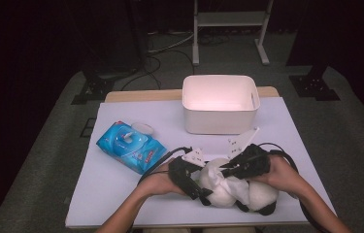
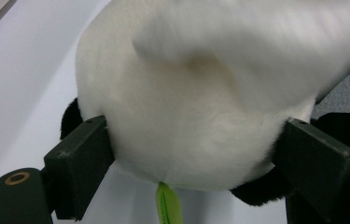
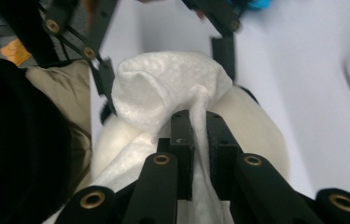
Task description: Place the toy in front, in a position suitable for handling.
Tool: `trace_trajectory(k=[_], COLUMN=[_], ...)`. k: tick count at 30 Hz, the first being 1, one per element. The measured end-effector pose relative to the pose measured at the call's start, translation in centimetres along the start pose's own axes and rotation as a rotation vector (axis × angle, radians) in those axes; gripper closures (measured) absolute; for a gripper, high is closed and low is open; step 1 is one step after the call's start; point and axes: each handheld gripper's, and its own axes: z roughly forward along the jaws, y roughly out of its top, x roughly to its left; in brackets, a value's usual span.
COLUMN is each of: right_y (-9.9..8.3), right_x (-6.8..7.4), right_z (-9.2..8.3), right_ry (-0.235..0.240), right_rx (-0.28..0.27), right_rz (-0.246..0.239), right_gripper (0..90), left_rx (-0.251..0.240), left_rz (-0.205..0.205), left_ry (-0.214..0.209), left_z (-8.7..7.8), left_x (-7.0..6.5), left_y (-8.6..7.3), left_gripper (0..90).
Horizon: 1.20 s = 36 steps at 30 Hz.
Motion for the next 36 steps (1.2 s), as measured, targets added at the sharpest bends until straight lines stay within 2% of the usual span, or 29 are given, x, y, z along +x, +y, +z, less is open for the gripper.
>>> trace_trajectory(k=[7, 11, 15, 17, 19, 22, 24, 28, 30, 34, 36], right_y=[-2.4, -3.9, -5.0, -5.2, -5.3, -5.3, -5.3, -5.2, -5.0, -4.3, -3.3], right_x=[-1.1, -1.6, -1.6, -1.3, -0.9, -0.4, 0.2, 1.3, 1.4, 1.2, 0.9], right_z=[-1.9, -3.1, -3.5, -3.3, -3.2, -3.2, -3.1, -3.1, -3.1, -2.9, -2.3], right_ry=[-0.054, -0.084, -0.079, -0.078, -0.076, -0.078, -0.070, -0.073, -0.070, -0.057, -0.043], right_rx=[0.028, 0.023, 0.004, -0.002, -0.007, -0.014, -0.021, -0.023, -0.020, -0.008, -0.001], right_rz=[0.069, 0.103, 0.137, 0.121, 0.115, 0.109, 0.092, 0.075, 0.063, 0.065, 0.052], right_gripper=[82.2, 82.0, 82.4, 82.7, 82.9, 83.0, 83.2, 83.3, 83.2, 83.1, 83.1], left_rx=[0.006, 0.006, 0.004, 0.006, -0.014, -0.016, -0.014, -0.011, 0.001, -0.001, -0.006], left_rz=[-0.004, -0.009, -0.017, -0.018, -0.032, -0.028, -0.029, -0.026, -0.005, -0.005, -0.004], left_ry=[-0.006, -0.011, -0.021, -0.028, -0.035, -0.033, -0.029, -0.051, -0.062, -0.060, -0.056], left_z=[0.0, -0.1, -0.3, -0.5, -0.7, -1.0, -0.9, -0.3, 0.1, 0.2, 0.2], left_x=[0.0, 0.0, 0.0, 0.1, 0.0, 0.2, 0.3, 0.4, 0.3, 0.3, 0.2], left_y=[0.0, -0.1, 0.0, 0.1, 0.2, 0.5, 0.6, 0.9, 0.8, 0.6, 0.6], left_gripper=[12.8, 12.5, 11.3, 10.9, 10.8, 10.0, 10.0, 8.9, 11.2, 13.3, 13.5])
